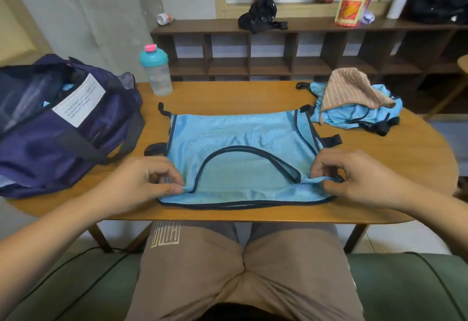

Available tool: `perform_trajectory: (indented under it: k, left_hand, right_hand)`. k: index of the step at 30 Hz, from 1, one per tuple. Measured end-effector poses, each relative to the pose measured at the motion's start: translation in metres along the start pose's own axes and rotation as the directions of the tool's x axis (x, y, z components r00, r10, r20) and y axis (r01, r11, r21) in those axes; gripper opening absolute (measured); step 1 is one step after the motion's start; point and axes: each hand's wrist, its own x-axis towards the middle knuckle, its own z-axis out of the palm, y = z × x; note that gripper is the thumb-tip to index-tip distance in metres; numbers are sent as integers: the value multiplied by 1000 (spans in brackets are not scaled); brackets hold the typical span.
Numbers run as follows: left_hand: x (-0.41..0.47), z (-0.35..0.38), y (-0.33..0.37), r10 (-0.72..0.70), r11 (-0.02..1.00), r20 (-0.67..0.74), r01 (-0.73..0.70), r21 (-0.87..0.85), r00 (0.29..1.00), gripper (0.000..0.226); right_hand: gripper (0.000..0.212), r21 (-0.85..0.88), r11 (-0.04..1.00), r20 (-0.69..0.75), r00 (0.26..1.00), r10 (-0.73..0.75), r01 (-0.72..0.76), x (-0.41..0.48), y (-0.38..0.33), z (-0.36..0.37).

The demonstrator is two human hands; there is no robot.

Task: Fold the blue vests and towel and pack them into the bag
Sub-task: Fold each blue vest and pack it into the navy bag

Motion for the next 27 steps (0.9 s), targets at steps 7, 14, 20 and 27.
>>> perform_trajectory:
  k: [7, 14, 20, 27]
  left_hand:
    - [-7, -9, -4, 4, 999, 151, -9, 33, 988, 8]
    - [-8, -12, 1, -42, 999, 249, 33, 41, 968, 14]
    - [12, -14, 7, -156, 983, 152, 139, 117, 976, 23]
    - [82, 13, -12, -110, 965, -147, 141, 221, 983, 39]
  right_hand:
    - [38, -35, 999, 150, 988, 27, -22, -10, -1, 5]
    - [37, -84, 996, 201, 979, 29, -12, -7, 1, -2]
    - [17, -117, 992, 179, 981, 70, -49, 9, 3, -7]
    - [46, -199, 965, -59, 985, 163, -172, 74, 11, 20]
